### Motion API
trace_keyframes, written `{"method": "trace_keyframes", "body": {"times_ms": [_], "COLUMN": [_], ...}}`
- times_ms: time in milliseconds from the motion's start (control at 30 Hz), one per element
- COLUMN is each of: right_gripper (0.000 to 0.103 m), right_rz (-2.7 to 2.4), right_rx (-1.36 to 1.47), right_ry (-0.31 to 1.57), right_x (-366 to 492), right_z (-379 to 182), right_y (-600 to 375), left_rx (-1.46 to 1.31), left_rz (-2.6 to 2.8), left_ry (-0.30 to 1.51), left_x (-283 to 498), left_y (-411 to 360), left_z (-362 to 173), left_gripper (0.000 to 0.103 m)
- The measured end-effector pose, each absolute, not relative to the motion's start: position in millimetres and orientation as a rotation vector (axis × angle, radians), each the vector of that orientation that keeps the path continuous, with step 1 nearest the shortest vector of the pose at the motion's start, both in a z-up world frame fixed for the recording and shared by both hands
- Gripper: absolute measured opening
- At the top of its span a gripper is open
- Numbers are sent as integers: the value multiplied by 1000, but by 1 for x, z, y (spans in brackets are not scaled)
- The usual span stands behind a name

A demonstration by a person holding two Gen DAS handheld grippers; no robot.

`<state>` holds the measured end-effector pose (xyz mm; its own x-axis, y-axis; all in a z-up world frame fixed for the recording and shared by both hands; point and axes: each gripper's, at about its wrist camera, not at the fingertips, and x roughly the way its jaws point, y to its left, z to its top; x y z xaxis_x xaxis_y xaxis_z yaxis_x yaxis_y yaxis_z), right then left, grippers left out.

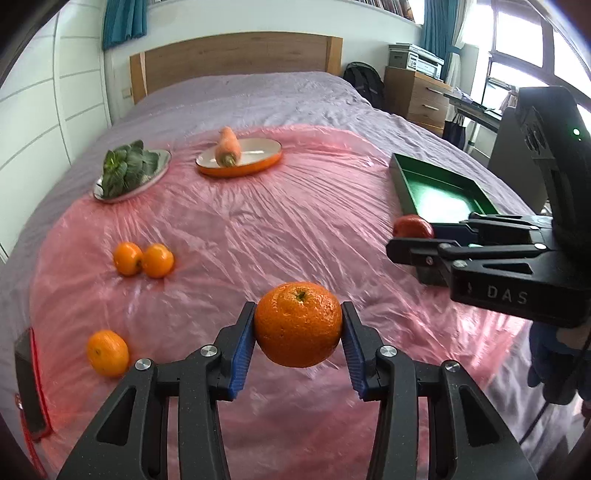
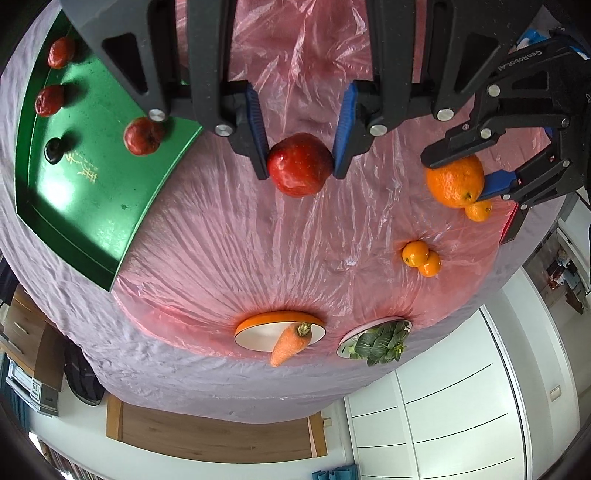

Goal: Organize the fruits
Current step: 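Lift and carry the apple in the right tool while the left tool carries the orange to the tray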

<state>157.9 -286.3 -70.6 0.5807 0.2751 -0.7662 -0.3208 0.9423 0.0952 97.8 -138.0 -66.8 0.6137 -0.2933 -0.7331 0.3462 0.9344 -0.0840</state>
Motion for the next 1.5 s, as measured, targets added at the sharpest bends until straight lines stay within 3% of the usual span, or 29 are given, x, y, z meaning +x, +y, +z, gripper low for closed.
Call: {"method": "trace_keyframes", "body": {"times_ms": [533, 1500], "right_gripper": [62, 62], "right_rz": [274, 118], "right_rx": [-39, 59], "right_ry": [882, 862], "right_x": [107, 55], "right_z": [-47, -38], "right_y": [-334, -451], "left_rx": [7, 160], "left_rz": [-640, -731], "left_ry": [956, 937], "left_x": [26, 14], "left_y": [-198, -290], "left_z": [-55, -35], "left_gripper": [39, 39]}}
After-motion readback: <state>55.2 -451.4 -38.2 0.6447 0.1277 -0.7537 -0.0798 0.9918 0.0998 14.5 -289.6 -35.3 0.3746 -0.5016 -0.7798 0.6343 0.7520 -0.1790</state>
